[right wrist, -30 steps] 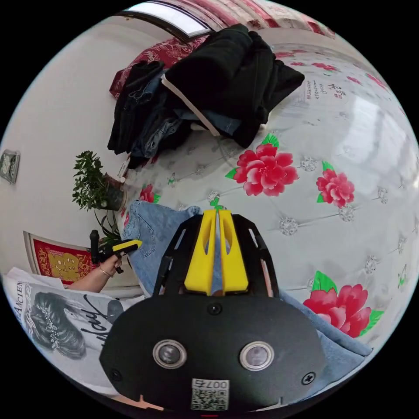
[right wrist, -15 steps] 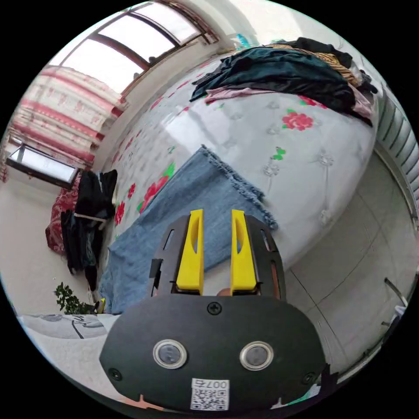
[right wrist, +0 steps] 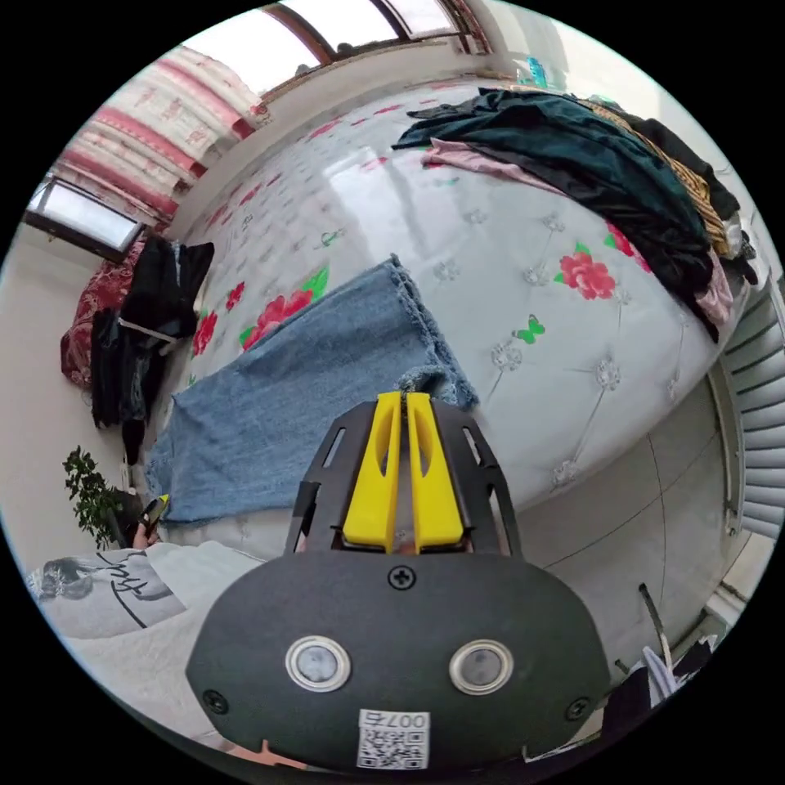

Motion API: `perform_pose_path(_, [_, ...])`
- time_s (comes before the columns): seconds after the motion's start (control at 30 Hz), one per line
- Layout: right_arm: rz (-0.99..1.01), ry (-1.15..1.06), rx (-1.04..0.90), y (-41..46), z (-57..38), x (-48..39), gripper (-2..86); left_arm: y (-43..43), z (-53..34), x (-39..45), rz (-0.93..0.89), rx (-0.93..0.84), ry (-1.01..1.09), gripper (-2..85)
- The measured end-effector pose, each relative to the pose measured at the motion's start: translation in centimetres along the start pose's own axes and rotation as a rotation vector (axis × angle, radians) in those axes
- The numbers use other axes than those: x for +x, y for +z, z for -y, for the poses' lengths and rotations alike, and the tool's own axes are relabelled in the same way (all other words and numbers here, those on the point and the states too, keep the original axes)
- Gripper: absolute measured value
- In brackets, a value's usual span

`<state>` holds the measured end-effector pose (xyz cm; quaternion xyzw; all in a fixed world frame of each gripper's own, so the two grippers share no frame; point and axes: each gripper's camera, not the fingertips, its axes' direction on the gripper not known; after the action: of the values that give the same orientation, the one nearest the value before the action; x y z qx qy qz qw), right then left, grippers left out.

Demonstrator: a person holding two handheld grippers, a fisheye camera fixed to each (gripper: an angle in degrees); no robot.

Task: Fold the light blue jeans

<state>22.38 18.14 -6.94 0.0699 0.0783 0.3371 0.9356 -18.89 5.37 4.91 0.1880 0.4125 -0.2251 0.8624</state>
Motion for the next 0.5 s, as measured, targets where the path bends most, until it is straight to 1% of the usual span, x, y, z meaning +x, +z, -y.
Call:
perform_pose_path(0.07, [0.130, -0.216, 0.163, -5.4, 1.3, -3.9, 0.0, 0.0, 0.4, 0.6, 0.043, -0.017, 0.014, -1.0])
perform_pose_path(0.1, [0.143, -0.273, 0.199, -6.7, 1.5, -4.9, 0.0, 0.1, 0.5, 0.7, 0.052, -0.023, 0.016, -1.0])
perform_pose_path(0.13, [0.153, -0.388, 0.267, -9.2, 1.4, -6.8, -0.1, 0.1, 0.7, 1.0, 0.064, -0.033, 0.019, -1.0])
perform_pose_path(0.17, [0.140, -0.458, 0.323, -11.1, 1.1, -8.0, -0.1, 0.0, 0.9, 1.2, 0.075, -0.038, 0.020, -1.0])
perform_pose_path(0.23, [0.103, -0.485, 0.372, -12.6, 0.6, -8.0, -0.1, -0.3, 1.2, 1.4, 0.082, -0.041, 0.020, -1.0])
perform_pose_path(0.3, [0.085, -0.419, 0.376, -12.0, 0.4, -5.8, -0.1, -0.5, 1.4, 1.5, 0.084, -0.042, 0.020, -1.0])
perform_pose_path(0.33, [0.106, -0.332, 0.335, -10.3, 0.6, -3.3, -0.1, -0.7, 1.6, 1.5, 0.075, -0.038, 0.021, -1.0])
perform_pose_path(0.37, [0.125, -0.232, 0.262, -7.8, 0.9, -0.5, -0.1, -0.9, 1.8, 1.3, 0.069, -0.032, 0.015, -1.0])
perform_pose_path(0.4, [0.132, -0.183, 0.221, -6.2, 1.0, 0.8, 0.0, -1.0, 2.0, 1.2, 0.068, -0.034, 0.010, -1.0])
perform_pose_path(0.47, [0.090, 0.039, 0.053, -0.4, 0.3, 5.6, 0.3, -1.6, 2.8, 0.8, 0.065, -0.044, 0.002, -1.0])
perform_pose_path(0.5, [0.083, 0.099, 0.031, 0.5, -0.2, 6.6, 0.4, -1.9, 3.0, 0.7, 0.064, -0.047, 0.003, -1.0])
